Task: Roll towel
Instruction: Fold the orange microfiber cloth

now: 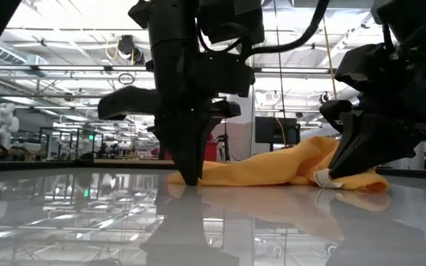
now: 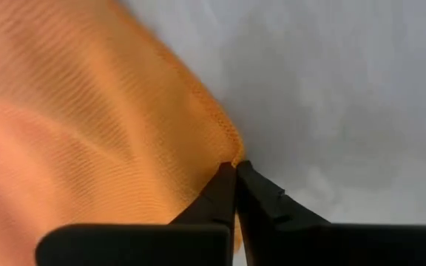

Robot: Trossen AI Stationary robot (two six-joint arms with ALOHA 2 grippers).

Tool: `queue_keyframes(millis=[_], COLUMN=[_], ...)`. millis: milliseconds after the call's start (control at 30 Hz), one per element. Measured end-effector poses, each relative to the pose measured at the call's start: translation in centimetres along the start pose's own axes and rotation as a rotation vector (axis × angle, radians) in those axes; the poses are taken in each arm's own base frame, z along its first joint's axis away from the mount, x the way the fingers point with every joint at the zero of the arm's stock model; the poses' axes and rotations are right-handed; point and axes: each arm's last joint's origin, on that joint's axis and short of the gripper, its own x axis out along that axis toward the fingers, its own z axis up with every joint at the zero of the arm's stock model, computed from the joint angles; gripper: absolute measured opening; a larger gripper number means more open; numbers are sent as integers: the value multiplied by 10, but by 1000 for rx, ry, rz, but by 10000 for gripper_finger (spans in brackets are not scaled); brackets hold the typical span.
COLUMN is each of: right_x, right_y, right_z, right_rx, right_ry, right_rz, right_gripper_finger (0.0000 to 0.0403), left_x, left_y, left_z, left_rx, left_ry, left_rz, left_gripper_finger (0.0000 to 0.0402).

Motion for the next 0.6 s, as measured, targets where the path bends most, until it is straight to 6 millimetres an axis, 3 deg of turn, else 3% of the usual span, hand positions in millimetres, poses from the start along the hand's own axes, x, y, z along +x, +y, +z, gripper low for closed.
queue_keyframes(millis=[133,267,467,600], right_x=[-5,-19,-56,-89], right_y=[-1,-4,-10,-13], right_z=[5,16,37,48], right_rx=[-2,-4,-23,-48], right_ry=[-28,-94,-261,-401], right_rz=[8,16,39,66], right_gripper_finger=[0,0,0,0], left_x=[-16,-49,-122,-173], left_y=[3,7,7,-3], left_z=[-3,-5,-18,-31], left_rx=[-5,-19,-94,-130], left_ry=[10,-33,-178,-307], left_rz=[59,131,256,322], left_gripper_finger=[8,4,3,3])
